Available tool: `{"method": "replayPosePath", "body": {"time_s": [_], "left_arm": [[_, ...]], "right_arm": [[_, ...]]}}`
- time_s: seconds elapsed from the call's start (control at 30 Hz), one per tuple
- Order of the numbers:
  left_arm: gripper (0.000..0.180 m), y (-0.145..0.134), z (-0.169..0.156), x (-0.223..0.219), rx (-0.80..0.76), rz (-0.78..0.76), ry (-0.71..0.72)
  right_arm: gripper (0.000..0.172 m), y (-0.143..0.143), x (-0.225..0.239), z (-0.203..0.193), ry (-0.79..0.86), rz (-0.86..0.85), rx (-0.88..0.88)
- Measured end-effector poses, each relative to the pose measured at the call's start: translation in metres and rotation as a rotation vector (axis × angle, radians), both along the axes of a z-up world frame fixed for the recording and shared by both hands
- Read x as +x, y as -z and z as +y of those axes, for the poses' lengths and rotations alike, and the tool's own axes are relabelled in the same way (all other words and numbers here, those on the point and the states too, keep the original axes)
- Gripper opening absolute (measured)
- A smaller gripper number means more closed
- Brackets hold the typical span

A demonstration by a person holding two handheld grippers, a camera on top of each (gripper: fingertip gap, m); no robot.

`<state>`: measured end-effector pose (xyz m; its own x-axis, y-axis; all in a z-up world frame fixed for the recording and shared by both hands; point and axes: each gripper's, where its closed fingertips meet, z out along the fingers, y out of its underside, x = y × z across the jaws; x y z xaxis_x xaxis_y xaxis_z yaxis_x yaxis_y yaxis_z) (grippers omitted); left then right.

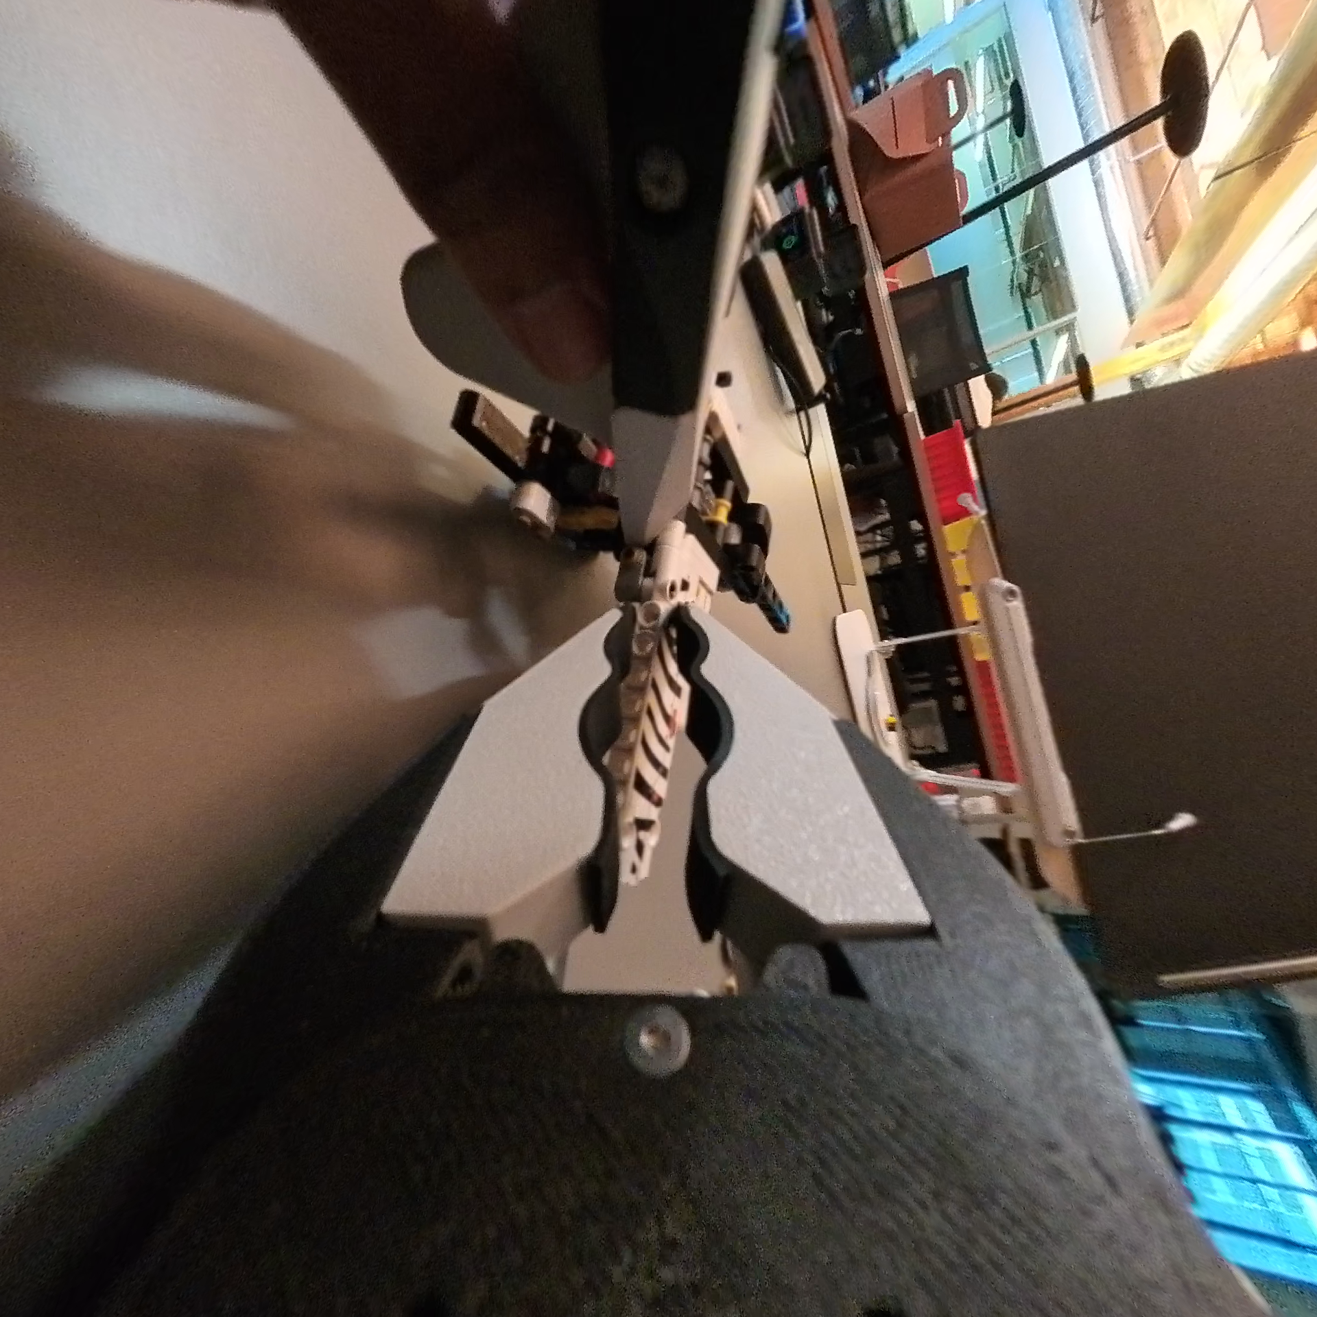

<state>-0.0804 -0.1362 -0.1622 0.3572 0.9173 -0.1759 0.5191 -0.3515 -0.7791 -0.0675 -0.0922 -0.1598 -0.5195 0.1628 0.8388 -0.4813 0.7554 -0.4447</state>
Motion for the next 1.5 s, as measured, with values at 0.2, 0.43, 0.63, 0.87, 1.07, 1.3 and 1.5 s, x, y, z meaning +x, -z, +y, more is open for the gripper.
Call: {"method": "replayPosePath", "body": {"time_s": [0.2, 0.43, 0.63, 0.87, 1.07, 1.3, 1.5], "left_arm": [[0.070, 0.000, -0.006, -0.002, 0.041, -0.015, 0.004], [0.070, 0.001, -0.010, -0.005, 0.099, -0.048, 0.020], [0.070, 0.002, -0.009, -0.005, 0.144, -0.103, 0.060], [0.074, 0.000, -0.008, -0.007, 0.160, -0.076, 0.047], [0.079, -0.022, -0.014, -0.003, 0.131, 0.037, -0.012], [0.015, -0.073, 0.065, 0.035, 0.392, 0.285, 0.211], [0.002, -0.056, 0.060, 0.026, 0.630, 0.318, 0.069]], "right_arm": [[0.022, -0.004, 0.003, 0.008, -0.002, -0.158, -0.203], [0.035, -0.004, -0.012, 0.023, 0.024, 0.087, -0.107], [0.011, -0.011, -0.004, 0.012, -0.075, 0.295, -0.063], [0.006, -0.012, -0.003, 0.011, -0.080, 0.272, -0.059], [0.005, -0.014, -0.010, 0.013, -0.052, 0.197, -0.089], [0.006, -0.020, -0.015, 0.008, -0.022, 0.065, -0.139], [0.007, -0.043, -0.020, 0.005, 0.022, -0.239, -0.326]]}}
